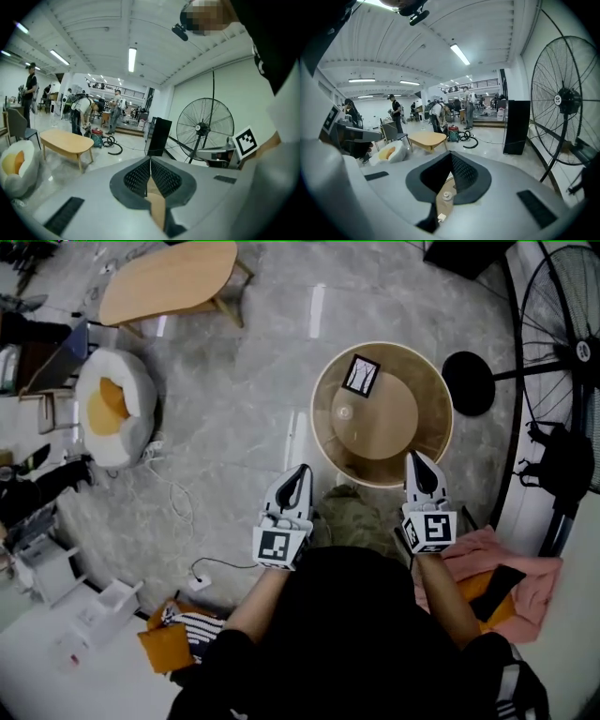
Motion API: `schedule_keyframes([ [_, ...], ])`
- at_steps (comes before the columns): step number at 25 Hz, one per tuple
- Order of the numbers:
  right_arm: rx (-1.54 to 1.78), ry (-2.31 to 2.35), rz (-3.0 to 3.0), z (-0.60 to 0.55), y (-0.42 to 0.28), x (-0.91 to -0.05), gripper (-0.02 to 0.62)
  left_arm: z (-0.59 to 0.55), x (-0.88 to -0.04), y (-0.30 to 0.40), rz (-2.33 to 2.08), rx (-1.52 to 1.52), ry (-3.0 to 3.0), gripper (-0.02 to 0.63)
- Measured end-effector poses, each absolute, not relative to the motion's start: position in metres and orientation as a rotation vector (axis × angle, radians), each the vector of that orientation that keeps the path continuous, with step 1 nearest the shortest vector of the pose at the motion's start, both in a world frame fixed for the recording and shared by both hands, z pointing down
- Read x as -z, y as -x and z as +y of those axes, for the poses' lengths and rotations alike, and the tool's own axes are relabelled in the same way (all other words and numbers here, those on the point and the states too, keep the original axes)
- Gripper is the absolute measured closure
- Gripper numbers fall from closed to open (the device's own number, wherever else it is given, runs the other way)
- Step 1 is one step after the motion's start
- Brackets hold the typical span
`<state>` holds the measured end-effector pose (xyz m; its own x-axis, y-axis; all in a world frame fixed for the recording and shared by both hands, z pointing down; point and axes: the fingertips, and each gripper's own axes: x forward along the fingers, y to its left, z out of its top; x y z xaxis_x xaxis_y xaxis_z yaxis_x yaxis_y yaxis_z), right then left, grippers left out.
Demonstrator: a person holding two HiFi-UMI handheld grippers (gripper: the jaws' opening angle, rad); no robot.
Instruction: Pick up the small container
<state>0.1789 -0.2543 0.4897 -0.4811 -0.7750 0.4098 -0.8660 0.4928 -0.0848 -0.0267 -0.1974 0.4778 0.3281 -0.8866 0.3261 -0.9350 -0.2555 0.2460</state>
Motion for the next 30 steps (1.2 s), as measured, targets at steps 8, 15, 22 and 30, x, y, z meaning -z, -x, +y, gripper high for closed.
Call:
schedule_keyframes([
  [8,-0.533,-1.418,-2.344,-0.286,-0.165,-0.597,0.575,-0.235,-0.636,0.028,-1.481,-0.336,-2.169,0.584],
  [15,-0.629,-1.375,-2.293,-0.29,-0.144,-0.679,0.575,-0.288,-0.748,0.017,-1.431,-0.384,-2.207,0.584],
  [22,-0.67,-1.389,-2.278,-0.3,-0.148,-0.741,0.575,-0.313,-0.832,-0.005,-1.377,-0.462,-2.26,0.583],
  [30,-0.725,-1.377,-2.269,-0.296,-0.15,-0.785,0.575,-0.318,-0.895,-0.02,-1.29,-0.519,-2.292,0.583],
])
